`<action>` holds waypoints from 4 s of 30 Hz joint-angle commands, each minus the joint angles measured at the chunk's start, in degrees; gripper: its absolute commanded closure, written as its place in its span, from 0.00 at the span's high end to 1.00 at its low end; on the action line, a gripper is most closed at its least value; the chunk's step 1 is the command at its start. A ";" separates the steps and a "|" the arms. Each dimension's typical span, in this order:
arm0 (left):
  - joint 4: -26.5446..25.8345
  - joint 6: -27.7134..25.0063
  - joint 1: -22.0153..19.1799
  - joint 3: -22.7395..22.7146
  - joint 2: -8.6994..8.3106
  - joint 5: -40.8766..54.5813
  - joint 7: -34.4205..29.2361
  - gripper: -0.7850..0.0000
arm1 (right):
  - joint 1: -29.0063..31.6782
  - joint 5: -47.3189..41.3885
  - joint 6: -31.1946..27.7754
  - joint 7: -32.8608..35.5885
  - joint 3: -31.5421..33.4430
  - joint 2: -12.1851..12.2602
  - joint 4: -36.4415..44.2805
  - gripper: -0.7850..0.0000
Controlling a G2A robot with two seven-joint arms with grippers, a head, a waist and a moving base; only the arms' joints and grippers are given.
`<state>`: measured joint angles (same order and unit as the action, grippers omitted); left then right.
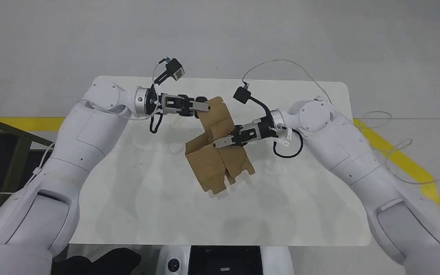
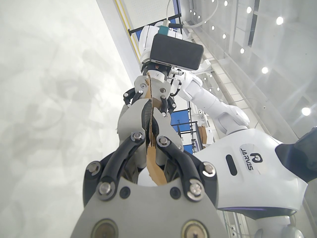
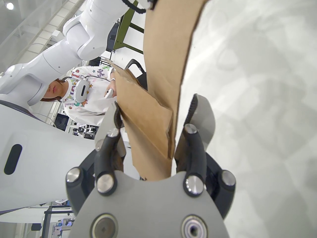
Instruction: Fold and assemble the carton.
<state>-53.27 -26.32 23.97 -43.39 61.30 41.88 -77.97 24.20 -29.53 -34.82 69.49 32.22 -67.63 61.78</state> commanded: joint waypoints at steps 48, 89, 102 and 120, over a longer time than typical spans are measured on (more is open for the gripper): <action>-18.39 -3.60 18.24 -13.46 -5.32 -19.79 18.16 1.00 | -2.46 -14.45 -3.85 -7.52 -0.07 0.89 -15.30 0.00; -18.39 -3.60 18.24 -13.46 -5.32 -19.79 18.16 1.00 | -2.46 -14.45 -3.85 -7.52 -0.07 0.89 -15.30 0.00; -19.99 -2.36 19.31 -13.55 -5.33 -20.54 19.45 1.00 | -1.21 -13.32 -1.89 -9.96 1.16 1.19 -13.29 0.00; -22.79 1.85 20.74 -11.73 -3.55 -14.64 21.92 1.00 | 4.02 -7.66 7.00 -19.38 6.60 1.52 -5.91 0.00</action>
<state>-76.12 -24.74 44.68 -55.25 57.65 26.68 -55.84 28.05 -37.42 -28.06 50.39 38.62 -66.08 55.70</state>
